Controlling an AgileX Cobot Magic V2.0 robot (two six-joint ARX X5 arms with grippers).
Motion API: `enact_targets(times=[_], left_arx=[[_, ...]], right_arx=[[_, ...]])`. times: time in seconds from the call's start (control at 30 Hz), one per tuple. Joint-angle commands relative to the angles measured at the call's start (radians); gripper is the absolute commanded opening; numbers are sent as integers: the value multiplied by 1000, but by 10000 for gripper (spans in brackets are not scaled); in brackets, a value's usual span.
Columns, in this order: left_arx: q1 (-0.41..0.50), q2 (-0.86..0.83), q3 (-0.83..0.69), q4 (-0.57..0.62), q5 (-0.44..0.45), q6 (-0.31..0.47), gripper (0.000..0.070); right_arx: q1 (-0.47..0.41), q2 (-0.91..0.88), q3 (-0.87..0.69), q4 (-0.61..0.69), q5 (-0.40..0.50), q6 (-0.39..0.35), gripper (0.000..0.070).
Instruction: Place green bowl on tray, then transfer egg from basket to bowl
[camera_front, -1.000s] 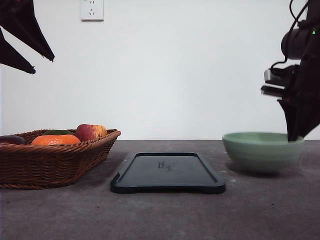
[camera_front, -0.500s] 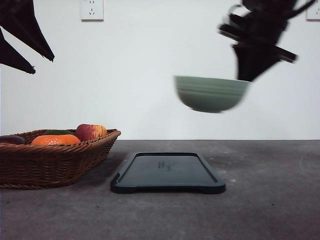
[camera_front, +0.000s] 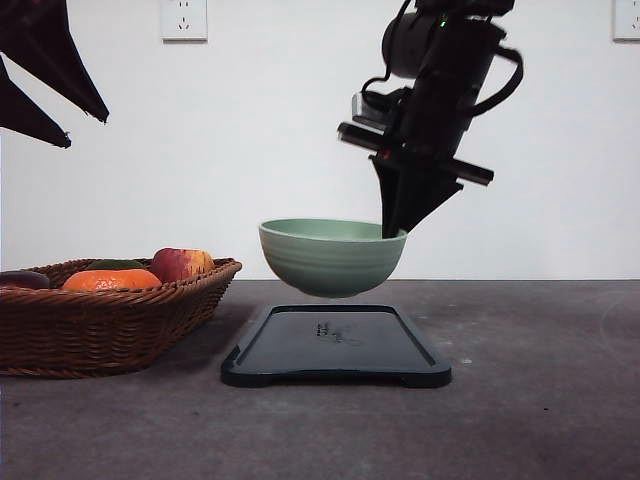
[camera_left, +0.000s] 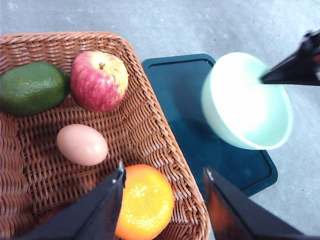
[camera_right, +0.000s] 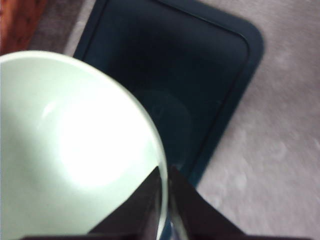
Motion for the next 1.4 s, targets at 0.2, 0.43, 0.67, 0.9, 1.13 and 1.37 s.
enact_targets(times=[0.2,0.43,0.67,0.9,1.13,1.37], left_arx=[[-2,9,22,9,9,14,312],[-2,9,22,9,8,14,312],[-2,9,22,8,9,14,312],[-2,9,22,8,9,14,311],[-2,9,22,9,9,14,311],[-2,9,22,8,9,10,311]], right_arx=[[16,87,22,25,22,18,0],[18,112,22,29,38,21,155],[21,76,54,-27,37,20,286],[32,-87,12,-15,89,1,285],[64,-352,-386,290,88,1,284],[75,-635,-731,479,89,1,284]])
